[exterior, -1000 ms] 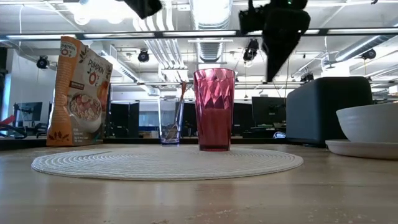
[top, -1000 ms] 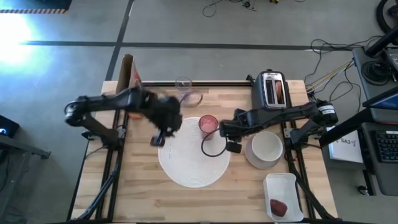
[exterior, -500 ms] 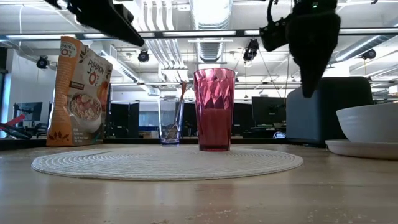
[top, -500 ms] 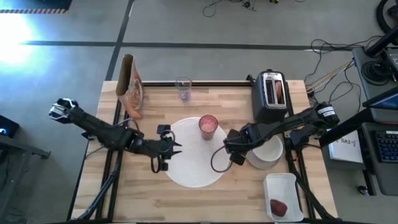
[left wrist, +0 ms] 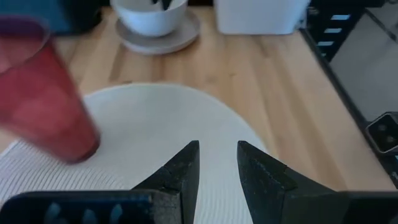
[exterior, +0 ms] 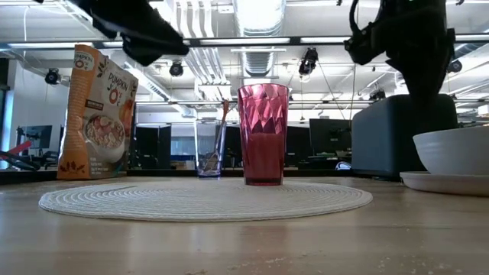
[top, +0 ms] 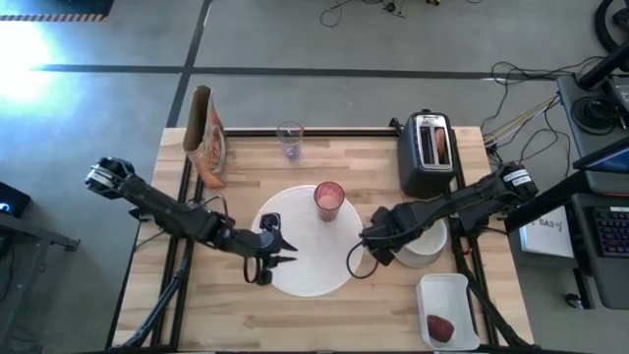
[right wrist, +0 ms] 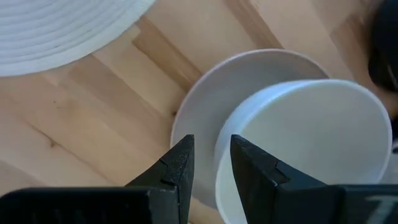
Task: Arrange a breakfast setting
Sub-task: Put the white bowl on the white mat
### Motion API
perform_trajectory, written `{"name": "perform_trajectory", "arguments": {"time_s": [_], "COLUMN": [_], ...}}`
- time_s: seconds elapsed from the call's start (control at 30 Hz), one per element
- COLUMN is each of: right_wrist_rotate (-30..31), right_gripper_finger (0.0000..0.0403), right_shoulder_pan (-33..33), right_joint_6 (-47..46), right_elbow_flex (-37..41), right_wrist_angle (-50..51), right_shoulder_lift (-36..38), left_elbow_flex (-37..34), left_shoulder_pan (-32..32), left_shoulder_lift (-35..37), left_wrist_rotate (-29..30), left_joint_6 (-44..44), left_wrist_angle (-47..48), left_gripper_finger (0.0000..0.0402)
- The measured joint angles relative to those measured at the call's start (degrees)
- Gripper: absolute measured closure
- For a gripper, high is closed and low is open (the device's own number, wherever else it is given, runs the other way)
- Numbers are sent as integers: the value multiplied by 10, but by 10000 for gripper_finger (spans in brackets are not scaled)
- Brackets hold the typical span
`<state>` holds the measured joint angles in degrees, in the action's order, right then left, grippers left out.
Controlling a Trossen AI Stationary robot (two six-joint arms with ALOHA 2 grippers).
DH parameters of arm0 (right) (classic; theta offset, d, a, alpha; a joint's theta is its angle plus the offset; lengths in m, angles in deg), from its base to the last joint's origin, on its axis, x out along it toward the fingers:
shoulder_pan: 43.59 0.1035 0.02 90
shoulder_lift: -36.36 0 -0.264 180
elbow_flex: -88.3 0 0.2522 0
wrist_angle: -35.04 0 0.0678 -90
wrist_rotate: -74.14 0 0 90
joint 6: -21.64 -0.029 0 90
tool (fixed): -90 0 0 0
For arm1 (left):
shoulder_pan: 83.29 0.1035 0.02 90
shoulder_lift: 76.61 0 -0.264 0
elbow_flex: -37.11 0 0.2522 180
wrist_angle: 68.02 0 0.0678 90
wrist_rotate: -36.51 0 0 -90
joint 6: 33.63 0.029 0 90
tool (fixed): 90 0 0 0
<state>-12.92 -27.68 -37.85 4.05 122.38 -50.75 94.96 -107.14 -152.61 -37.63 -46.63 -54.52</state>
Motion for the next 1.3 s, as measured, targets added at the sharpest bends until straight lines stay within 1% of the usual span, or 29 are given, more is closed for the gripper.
{"name": "perform_trajectory", "arguments": {"time_s": [0.2,0.3,0.5,0.6,0.67,0.77,0.93,1.07,1.3], "right_wrist_rotate": [-2,-4,-19,-19,-19,-19,-14,-17,-19], "right_gripper_finger": [307,307,307,307,307,307,307,311,338], "right_shoulder_pan": [11,14,13,13,14,13,13,13,13], "right_joint_6": [-56,-70,-76,-75,-71,-65,-59,-57,-34], "right_elbow_flex": [14,28,73,87,90,90,94,104,108], "right_wrist_angle": [14,14,13,11,11,9,9,9,9], "right_shoulder_lift": [0,0,0,0,0,0,0,0,0], "left_elbow_flex": [60,91,150,165,171,172,172,172,172], "left_shoulder_pan": [-25,-33,-41,-43,-43,-43,-43,-43,-45], "left_shoulder_lift": [-46,-67,-95,-99,-98,-98,-97,-97,-97], "left_wrist_rotate": [2,2,4,21,42,57,61,61,61], "left_joint_6": [56,79,81,80,76,76,73,51,15], "left_wrist_angle": [3,6,54,71,85,89,89,91,112], "left_gripper_finger": [310,310,310,310,310,310,310,310,310]}}
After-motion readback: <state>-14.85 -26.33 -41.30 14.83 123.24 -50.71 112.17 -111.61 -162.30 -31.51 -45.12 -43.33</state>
